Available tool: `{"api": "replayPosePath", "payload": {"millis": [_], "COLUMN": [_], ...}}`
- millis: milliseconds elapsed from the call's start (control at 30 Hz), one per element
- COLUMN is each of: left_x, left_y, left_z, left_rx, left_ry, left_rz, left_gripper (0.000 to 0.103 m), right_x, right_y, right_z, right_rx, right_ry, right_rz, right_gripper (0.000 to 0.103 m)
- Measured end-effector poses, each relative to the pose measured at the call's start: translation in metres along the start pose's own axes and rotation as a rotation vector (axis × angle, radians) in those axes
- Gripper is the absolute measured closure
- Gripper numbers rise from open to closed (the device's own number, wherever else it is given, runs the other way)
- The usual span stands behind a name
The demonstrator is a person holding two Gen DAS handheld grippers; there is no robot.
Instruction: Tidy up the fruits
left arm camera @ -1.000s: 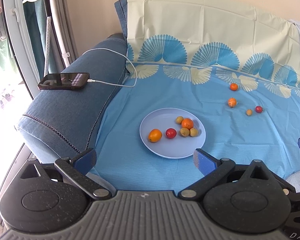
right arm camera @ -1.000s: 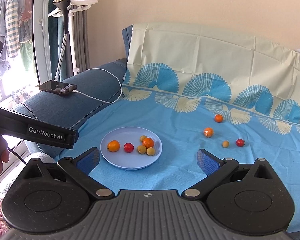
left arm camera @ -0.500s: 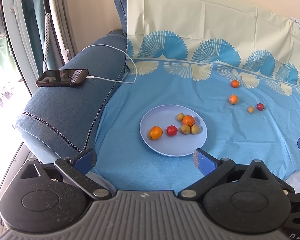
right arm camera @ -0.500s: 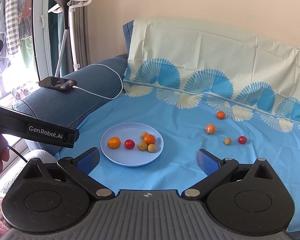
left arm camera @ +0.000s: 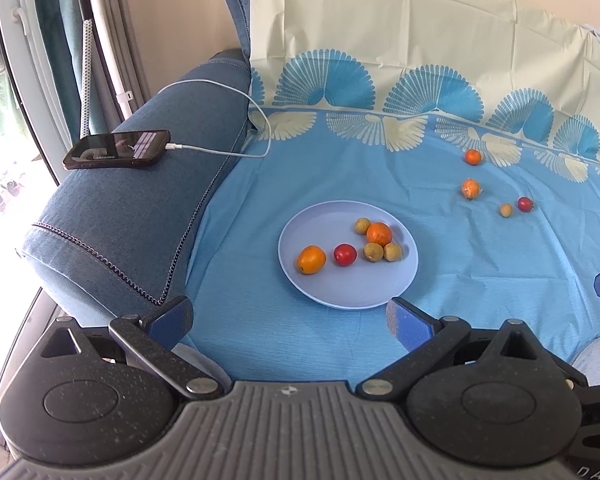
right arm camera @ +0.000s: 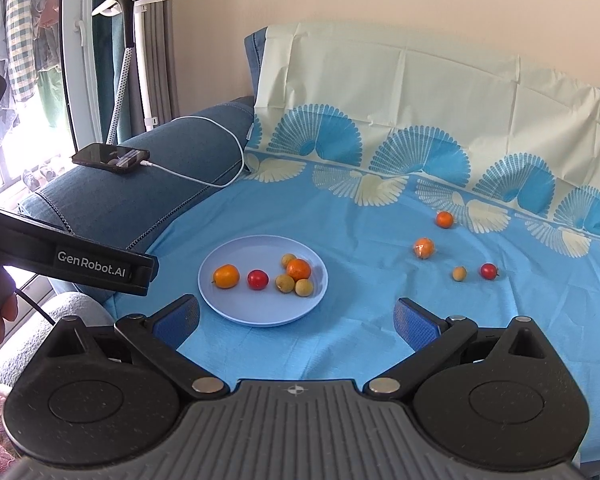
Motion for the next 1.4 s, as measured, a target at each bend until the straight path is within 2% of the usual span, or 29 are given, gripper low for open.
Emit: {"api": "replayPosePath", "payload": {"millis": [467,833,967,1100,1300,1400], "left_x": [0.035,0.072,0.089,0.113,0.169,0.201], "left_y": [0.001,-0.030,-0.063,-0.108,-0.184,-0.220], "left_z": [0.001,0.021,0.037,0.057,0.093,0.109], "left_rx": [-0.006,0.039,0.067,0.096,0.122,0.149], "left_ry": [0.072,0.109,0.112,0.118,0.127,0.118], "left_rz": [0.007,-0.007,-0.046,-0.105,-0.180,-0.192], "left_gripper": [0.000,0.000,0.000,0.000,0.000,0.000], "right_x": [0.031,0.061,0.070,0.078,0.108,0.131], "right_y": [-0.008,-0.053,-0.092,-0.149,-0.242,-0.276], "right_z": [-0.009,-0.018,-0.017,-0.018,-0.025,-0.027], "right_rx": [0.023,0.092,0.117,0.139,0.185,0.202], "right_ry": [0.073,0.122,0.110,0.089,0.080,0.074], "right_rz": [0.006,-0.058,-0.134,-0.243,-0.381,-0.404], "right_gripper": [0.001,0.001,0.001,0.001,0.001,0.001]}}
Point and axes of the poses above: each gripper's, at about its wrist camera, not at the fingertips, and x roughly the way its jaws point, y to its left, z to its top, the point moved 10 cm from there along x, roughly the way its jaws point, and after that the axes turned 3 degrees about -y, right-handed, at the moved point
